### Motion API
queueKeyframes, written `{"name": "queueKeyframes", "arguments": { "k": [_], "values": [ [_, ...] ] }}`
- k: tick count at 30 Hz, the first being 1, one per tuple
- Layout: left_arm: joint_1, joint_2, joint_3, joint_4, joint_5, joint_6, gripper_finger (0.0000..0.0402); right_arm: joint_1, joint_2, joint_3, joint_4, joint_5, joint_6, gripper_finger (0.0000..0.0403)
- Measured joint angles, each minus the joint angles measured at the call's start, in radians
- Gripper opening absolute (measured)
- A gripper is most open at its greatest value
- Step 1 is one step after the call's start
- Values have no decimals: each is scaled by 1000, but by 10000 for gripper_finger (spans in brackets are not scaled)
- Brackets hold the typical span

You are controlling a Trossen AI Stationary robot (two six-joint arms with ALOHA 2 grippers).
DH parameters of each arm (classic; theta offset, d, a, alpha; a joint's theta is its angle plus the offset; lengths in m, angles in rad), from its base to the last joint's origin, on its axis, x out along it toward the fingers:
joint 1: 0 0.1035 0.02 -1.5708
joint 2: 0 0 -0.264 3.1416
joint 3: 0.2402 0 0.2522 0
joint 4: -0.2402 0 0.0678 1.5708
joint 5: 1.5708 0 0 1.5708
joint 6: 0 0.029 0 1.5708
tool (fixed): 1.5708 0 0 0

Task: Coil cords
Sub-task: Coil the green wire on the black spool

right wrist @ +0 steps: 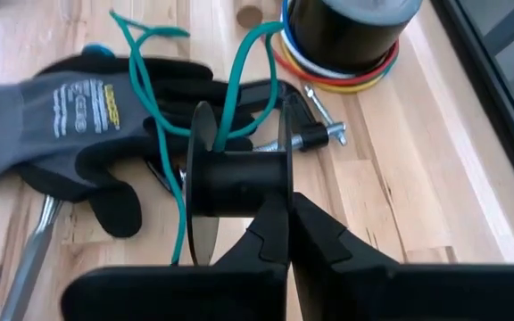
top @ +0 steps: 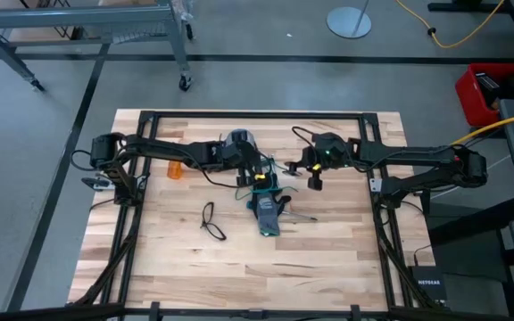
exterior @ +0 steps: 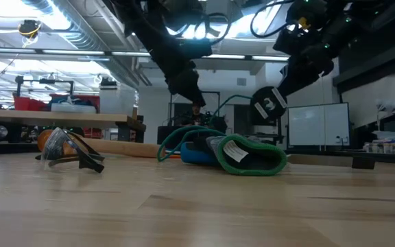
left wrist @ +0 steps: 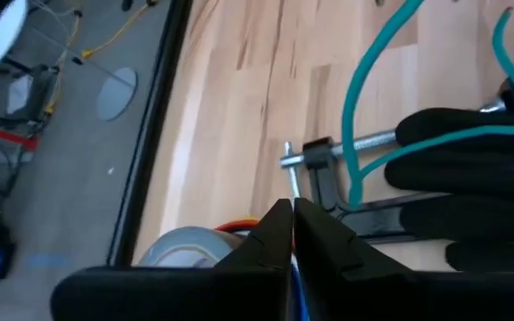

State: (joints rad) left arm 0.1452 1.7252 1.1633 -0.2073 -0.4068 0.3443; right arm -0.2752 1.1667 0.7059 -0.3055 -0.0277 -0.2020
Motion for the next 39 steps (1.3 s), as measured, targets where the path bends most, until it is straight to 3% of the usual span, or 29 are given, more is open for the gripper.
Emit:
{"name": "queueKeyframes", "arguments": {
  "k": [5, 10, 22, 28, 32, 39],
  "values": [
    [-2, -22, 0, -12, 4, 5, 2, 0, 0, 16, 0, 0, 32, 1],
    [2, -150, 0, -119, 45, 27, 1, 0, 0, 110, -107, -26, 49, 1],
    [75, -461, -42, -498, 60, -118, 1, 0, 0, 531, -492, -28, 88, 1],
    [85, -606, -186, -508, 150, -142, 1, 0, 0, 803, -726, -8, 149, 1],
    [84, -699, -285, -472, 158, -163, 1, 0, -11, 951, -875, 3, 222, 1],
    [85, -827, -445, -340, 157, -237, 1, 0, -107, 1013, -1090, 11, 427, 1]
  ]
}}
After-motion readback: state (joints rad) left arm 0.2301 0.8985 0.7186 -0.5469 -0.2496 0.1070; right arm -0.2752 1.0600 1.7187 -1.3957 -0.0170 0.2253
